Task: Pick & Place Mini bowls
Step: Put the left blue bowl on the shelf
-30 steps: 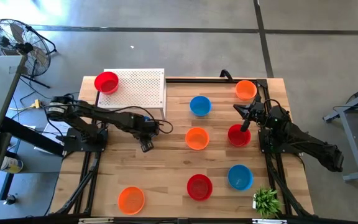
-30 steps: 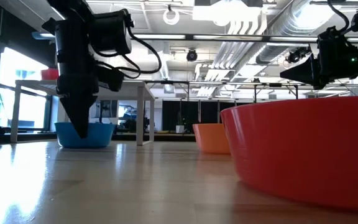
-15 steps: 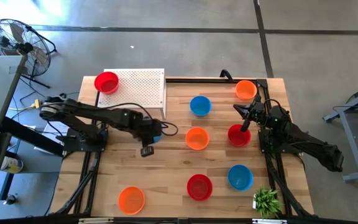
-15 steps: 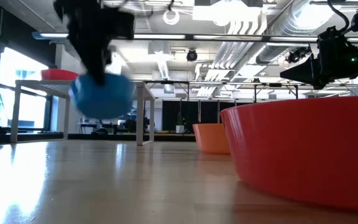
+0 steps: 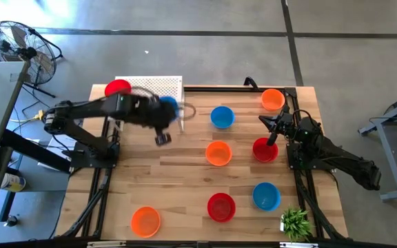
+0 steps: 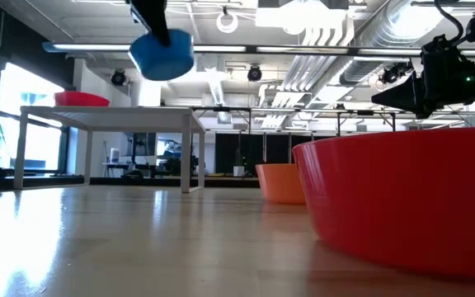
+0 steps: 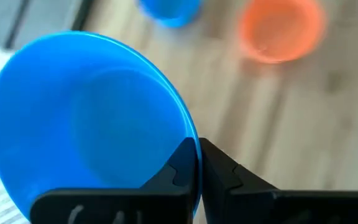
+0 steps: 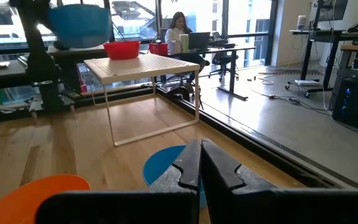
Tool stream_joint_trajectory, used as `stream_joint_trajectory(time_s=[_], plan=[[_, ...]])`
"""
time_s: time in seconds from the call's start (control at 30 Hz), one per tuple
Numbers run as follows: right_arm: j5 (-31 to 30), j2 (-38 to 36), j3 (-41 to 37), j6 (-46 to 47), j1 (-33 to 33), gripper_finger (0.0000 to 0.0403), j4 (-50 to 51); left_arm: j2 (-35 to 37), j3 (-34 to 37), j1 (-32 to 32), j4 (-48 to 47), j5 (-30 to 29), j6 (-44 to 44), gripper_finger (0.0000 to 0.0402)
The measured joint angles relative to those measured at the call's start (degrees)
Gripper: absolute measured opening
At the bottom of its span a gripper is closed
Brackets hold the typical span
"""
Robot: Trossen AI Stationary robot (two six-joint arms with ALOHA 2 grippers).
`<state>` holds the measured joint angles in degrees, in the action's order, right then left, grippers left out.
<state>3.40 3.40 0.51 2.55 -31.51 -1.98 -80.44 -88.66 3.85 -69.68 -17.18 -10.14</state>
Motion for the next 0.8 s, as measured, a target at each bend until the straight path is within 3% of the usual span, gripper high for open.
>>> stream_joint_trajectory(time_s=[0.2, 0.3, 0.57, 0.8], plan=[[0.0, 0.0, -0.01, 0.01, 0.0, 0.0, 0.0, -0.19, 1.64, 14.45, -2.64, 0.4, 8.93, 0.0003], [0.01, 0.0, -0.01, 0.01, 0.01, 0.0, 0.0, -1.61, 2.28, 19.7, -2.73, 3.8, 12.61, 0.0003], [0.0, 0.0, -0.02, 0.0, 0.0, 0.0, 0.0, -2.23, 5.15, 26.91, -1.88, 7.91, 17.71, 0.0003], [0.01, 0.0, 0.0, 0.01, 0.01, 0.0, 0.0, -2.21, 9.54, 30.1, 0.11, 7.31, 18.89, 0.0003]])
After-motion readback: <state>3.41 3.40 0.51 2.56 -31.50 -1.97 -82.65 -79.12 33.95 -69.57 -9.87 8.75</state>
